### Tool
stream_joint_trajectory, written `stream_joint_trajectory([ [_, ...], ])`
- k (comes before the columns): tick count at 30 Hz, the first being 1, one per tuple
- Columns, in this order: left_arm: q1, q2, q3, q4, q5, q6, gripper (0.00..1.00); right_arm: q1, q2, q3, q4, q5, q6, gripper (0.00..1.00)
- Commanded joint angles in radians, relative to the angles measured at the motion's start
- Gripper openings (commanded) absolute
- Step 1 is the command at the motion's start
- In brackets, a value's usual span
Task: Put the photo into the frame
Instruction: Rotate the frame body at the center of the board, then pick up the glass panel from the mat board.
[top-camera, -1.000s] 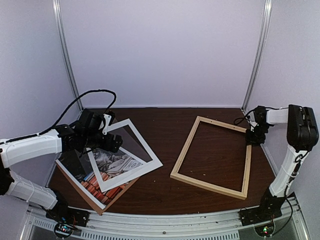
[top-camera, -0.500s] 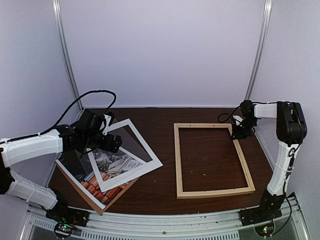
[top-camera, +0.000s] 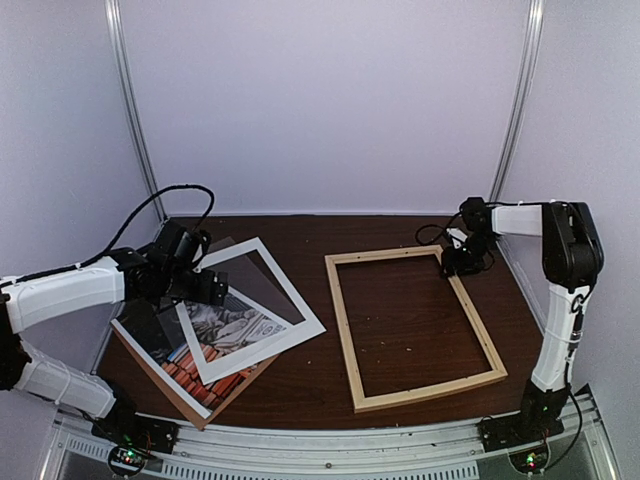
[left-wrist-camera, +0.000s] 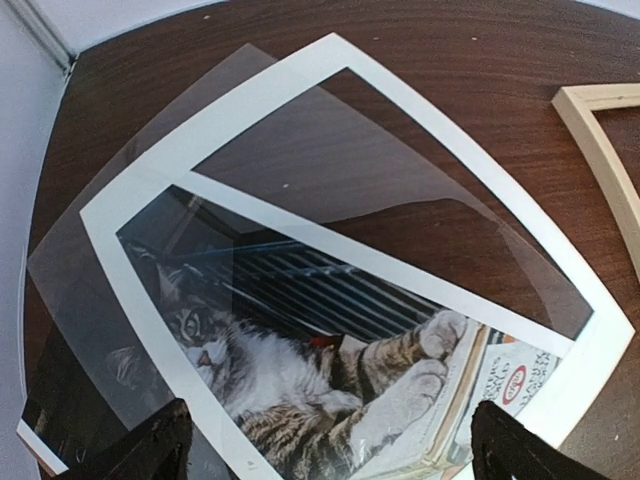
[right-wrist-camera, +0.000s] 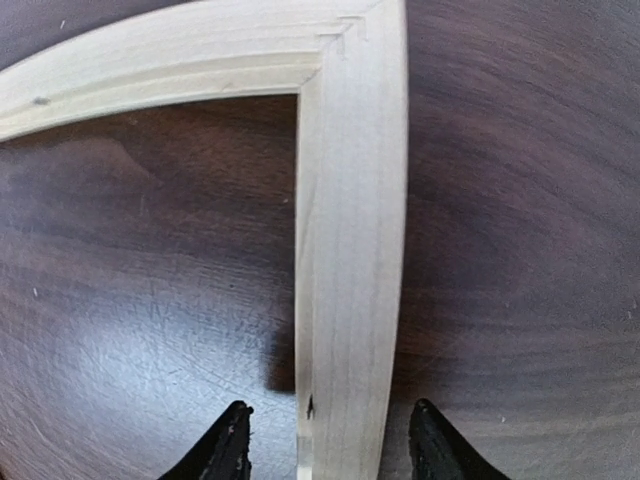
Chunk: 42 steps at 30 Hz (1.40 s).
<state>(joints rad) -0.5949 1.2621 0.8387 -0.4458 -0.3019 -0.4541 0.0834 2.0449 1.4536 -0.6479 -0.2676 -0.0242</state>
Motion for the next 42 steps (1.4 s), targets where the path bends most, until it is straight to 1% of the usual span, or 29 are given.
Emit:
stream_joint_trajectory([
  [1,0.081,-0.042,-0.046,-0.023,0.067,-0.085,0.98,0.034,-0.112,-0.009,-0.001,0.061,0.024,0.63],
  [4,0.172,-0.065,-0.082,-0.023,0.152,-0.113,0.98,0.097,-0.162,-0.010,0.001,0.078,0.024,0.68],
  [6,0.229,-0.082,-0.110,-0.021,0.203,-0.133,0.98,0.160,-0.178,-0.001,0.004,0.075,0.060,0.70],
  [11,0.335,-0.130,-0.147,-0.048,0.216,-0.177,0.98,0.328,-0.169,0.038,0.051,0.013,0.116,0.72],
  [17,0.435,-0.116,-0.142,-0.106,0.233,-0.190,0.98,0.500,-0.060,0.158,0.117,-0.105,0.207,0.72],
  [21,0.482,-0.103,-0.156,-0.103,0.266,-0.208,0.98,0.581,0.064,0.307,0.116,-0.156,0.241,0.71],
  [25,0.530,-0.084,-0.166,-0.077,0.302,-0.219,0.98,0.645,0.194,0.460,0.114,-0.196,0.289,0.70],
  [26,0.539,-0.074,-0.168,-0.071,0.336,-0.220,0.98,0.660,0.223,0.494,0.115,-0.200,0.299,0.70],
  [30,0.555,-0.041,-0.173,-0.039,0.368,-0.223,0.98,0.699,0.319,0.597,0.145,-0.223,0.357,0.69],
  [34,0.559,-0.025,-0.178,-0.032,0.362,-0.225,0.97,0.719,0.408,0.682,0.157,-0.238,0.410,0.68],
  [42,0.569,-0.026,-0.217,-0.001,0.370,-0.243,0.96,0.735,0.528,0.813,0.146,-0.274,0.475,0.66],
])
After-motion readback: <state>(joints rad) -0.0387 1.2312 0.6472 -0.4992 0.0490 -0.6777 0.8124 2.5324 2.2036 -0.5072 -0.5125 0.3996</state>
